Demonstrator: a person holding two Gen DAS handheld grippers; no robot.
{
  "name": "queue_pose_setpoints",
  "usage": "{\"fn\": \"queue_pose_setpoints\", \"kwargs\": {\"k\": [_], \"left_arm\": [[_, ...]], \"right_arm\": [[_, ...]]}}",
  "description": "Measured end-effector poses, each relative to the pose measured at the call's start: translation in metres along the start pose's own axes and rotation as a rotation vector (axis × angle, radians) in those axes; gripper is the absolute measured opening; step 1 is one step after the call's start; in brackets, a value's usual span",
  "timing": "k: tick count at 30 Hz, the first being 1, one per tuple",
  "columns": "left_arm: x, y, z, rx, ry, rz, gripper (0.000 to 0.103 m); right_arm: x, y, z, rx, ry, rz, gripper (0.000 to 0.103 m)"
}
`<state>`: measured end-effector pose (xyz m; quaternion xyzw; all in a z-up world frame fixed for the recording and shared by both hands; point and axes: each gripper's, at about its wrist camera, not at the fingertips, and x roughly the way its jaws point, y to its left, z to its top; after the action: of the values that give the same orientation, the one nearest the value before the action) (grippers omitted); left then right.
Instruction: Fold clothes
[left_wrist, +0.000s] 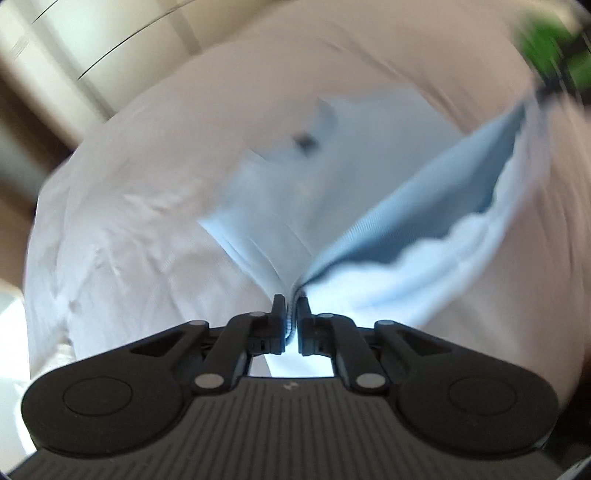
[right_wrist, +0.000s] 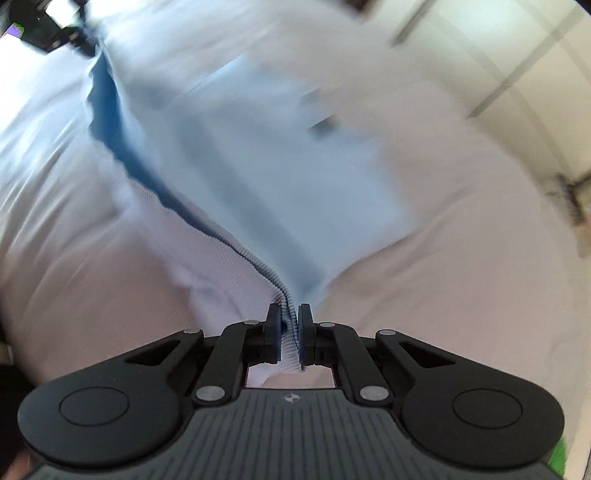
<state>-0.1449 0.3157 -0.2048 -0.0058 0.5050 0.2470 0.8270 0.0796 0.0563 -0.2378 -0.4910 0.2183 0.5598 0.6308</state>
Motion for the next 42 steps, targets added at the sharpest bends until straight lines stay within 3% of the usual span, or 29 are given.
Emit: {"fn": "queue_pose_setpoints", "kwargs": {"k": [3,4,5,8,9,11,15,17,22,26,27,29,30,31,33,36,39,42], "left_arm": [[0.05,0.052,0.052,-0.17,-0.029,0.024,0.022],[0.067,0.066,0.065,-0.21,-0.022,0.043,0.026],[0.08,0.077,0.072,-0.246,-0.008,0.067,0.026],[0.102,0.106,0.062,-0.403,0.035,0.008,0.032],[0.107,0.112,0.054,-0.449,0.051,-0.021,0.038],[0.119,0.115,0.037,-0.51,0.09,-0.068,0.041],[0.148,0.113,0.016,-0.6,0.175,-0.2,0.041],[0.165,0.115,0.016,-0.605,0.189,-0.216,0.043],[0.206,0.12,0.017,-0.628,0.223,-0.247,0.049],[0.22,0.12,0.011,-0.667,0.238,-0.278,0.052],[0.223,0.12,0.011,-0.667,0.24,-0.287,0.048],[0.219,0.114,0.015,-0.627,0.23,-0.291,0.027],[0.215,0.11,0.017,-0.595,0.225,-0.285,0.012],[0.209,0.105,0.019,-0.554,0.207,-0.263,0.003],[0.188,0.098,0.021,-0.493,0.15,-0.235,0.003],[0.153,0.098,0.021,-0.467,0.034,-0.212,0.003],[0.131,0.11,0.031,-0.494,-0.097,-0.151,0.003],[0.135,0.132,0.046,-0.54,-0.173,-0.109,0.003]], "right_arm": [[0.041,-0.047,0.036,0.123,-0.064,-0.085,0.014],[0.059,-0.06,0.046,0.172,-0.064,-0.115,0.041],[0.075,-0.069,0.054,0.218,-0.054,-0.152,0.057],[0.102,-0.09,0.056,0.365,-0.033,-0.145,0.059],[0.107,-0.094,0.051,0.427,-0.032,-0.119,0.06],[0.113,-0.096,0.027,0.584,-0.034,-0.026,0.068],[0.144,-0.09,-0.021,0.876,0.034,0.179,0.068],[0.158,-0.087,-0.036,0.969,0.043,0.238,0.068],[0.193,-0.09,-0.052,1.095,0.042,0.303,0.068],[0.218,-0.097,-0.05,1.123,0.036,0.328,0.068],[0.223,-0.096,-0.05,1.122,0.045,0.329,0.068],[0.233,-0.089,-0.045,1.117,0.053,0.356,0.067],[0.237,-0.086,-0.04,1.107,0.057,0.375,0.059],[0.239,-0.082,-0.033,1.075,0.073,0.381,0.023],[0.225,-0.067,-0.009,0.925,0.106,0.292,0.017],[0.181,-0.042,0.031,0.684,0.03,0.166,0.012],[0.15,-0.04,0.052,0.67,-0.102,0.097,0.011],[0.151,-0.051,0.071,0.683,-0.181,0.037,0.011]]}}
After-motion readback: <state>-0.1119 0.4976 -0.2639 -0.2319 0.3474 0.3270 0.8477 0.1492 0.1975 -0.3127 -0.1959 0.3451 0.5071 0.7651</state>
